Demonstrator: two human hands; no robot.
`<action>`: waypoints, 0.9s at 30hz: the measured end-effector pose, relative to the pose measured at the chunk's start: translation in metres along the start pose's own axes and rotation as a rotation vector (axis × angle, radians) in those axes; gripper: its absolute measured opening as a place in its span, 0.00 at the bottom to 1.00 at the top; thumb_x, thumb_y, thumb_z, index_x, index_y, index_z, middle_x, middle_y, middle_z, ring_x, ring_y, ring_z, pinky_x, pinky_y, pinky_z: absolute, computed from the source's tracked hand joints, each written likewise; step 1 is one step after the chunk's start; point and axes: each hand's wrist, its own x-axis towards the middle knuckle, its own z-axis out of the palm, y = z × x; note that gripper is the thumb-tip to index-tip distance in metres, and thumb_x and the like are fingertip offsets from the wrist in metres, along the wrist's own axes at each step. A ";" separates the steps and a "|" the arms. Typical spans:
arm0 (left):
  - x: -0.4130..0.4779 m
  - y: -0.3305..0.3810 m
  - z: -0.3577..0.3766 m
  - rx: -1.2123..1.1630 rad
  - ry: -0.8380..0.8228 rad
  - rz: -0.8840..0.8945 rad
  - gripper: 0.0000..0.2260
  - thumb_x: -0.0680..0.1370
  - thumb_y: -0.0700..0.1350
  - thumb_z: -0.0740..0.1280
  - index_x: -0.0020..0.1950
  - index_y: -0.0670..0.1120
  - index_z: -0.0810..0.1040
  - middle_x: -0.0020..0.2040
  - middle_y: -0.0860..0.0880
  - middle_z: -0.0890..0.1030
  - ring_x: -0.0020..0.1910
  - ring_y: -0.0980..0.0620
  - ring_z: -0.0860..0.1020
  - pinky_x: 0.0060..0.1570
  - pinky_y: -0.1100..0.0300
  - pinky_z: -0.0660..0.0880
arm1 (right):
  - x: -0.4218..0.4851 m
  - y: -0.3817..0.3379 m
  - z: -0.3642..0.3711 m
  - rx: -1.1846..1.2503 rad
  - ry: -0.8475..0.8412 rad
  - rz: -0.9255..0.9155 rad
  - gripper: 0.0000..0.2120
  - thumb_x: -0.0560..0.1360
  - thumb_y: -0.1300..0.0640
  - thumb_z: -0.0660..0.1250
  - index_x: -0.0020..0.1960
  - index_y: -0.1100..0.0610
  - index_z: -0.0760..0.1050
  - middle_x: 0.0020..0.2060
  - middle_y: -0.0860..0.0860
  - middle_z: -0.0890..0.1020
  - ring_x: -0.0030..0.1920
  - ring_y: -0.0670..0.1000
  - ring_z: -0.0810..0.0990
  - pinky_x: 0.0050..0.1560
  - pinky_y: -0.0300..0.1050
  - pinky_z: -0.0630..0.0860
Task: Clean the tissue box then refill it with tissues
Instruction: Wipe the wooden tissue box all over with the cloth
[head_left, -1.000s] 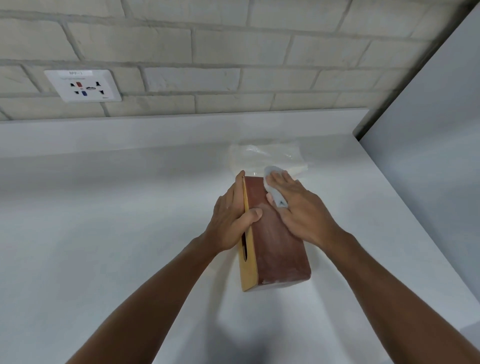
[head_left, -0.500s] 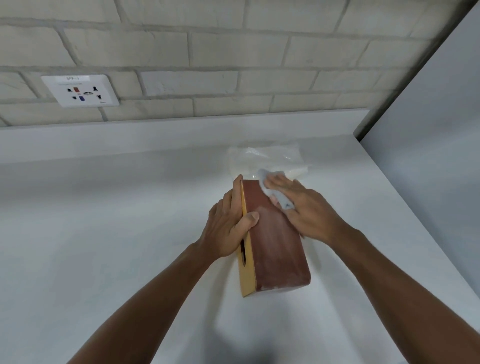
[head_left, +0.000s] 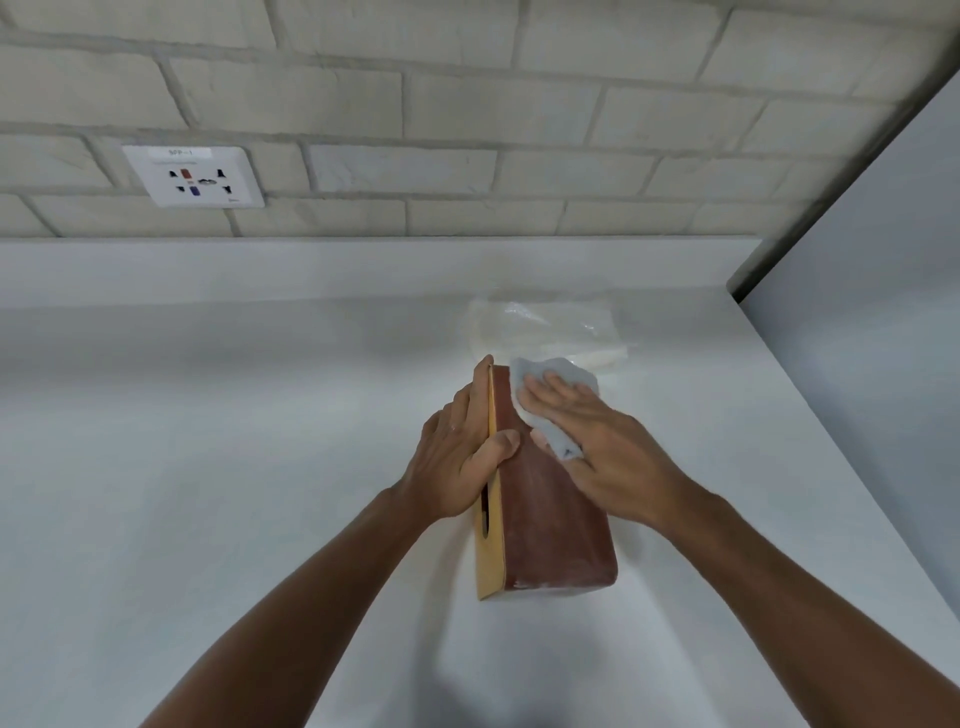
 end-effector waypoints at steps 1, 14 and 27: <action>-0.001 0.001 -0.001 -0.005 -0.007 -0.005 0.43 0.75 0.65 0.48 0.87 0.49 0.43 0.77 0.46 0.69 0.72 0.47 0.70 0.74 0.47 0.65 | -0.002 0.004 -0.003 0.010 0.009 0.006 0.27 0.81 0.61 0.57 0.78 0.45 0.58 0.76 0.39 0.57 0.77 0.37 0.48 0.77 0.39 0.47; -0.001 0.004 -0.004 -0.009 -0.030 -0.006 0.43 0.75 0.65 0.48 0.87 0.50 0.44 0.76 0.47 0.69 0.71 0.47 0.70 0.72 0.47 0.66 | 0.028 -0.012 -0.017 -0.019 0.075 0.234 0.26 0.82 0.56 0.58 0.77 0.41 0.58 0.78 0.42 0.58 0.76 0.45 0.59 0.71 0.46 0.62; -0.001 0.007 -0.005 -0.049 -0.043 -0.014 0.41 0.74 0.65 0.49 0.86 0.53 0.46 0.77 0.49 0.68 0.71 0.47 0.69 0.73 0.46 0.66 | 0.011 -0.006 -0.006 0.009 0.041 0.067 0.29 0.79 0.62 0.56 0.77 0.46 0.59 0.76 0.39 0.58 0.77 0.37 0.49 0.78 0.42 0.49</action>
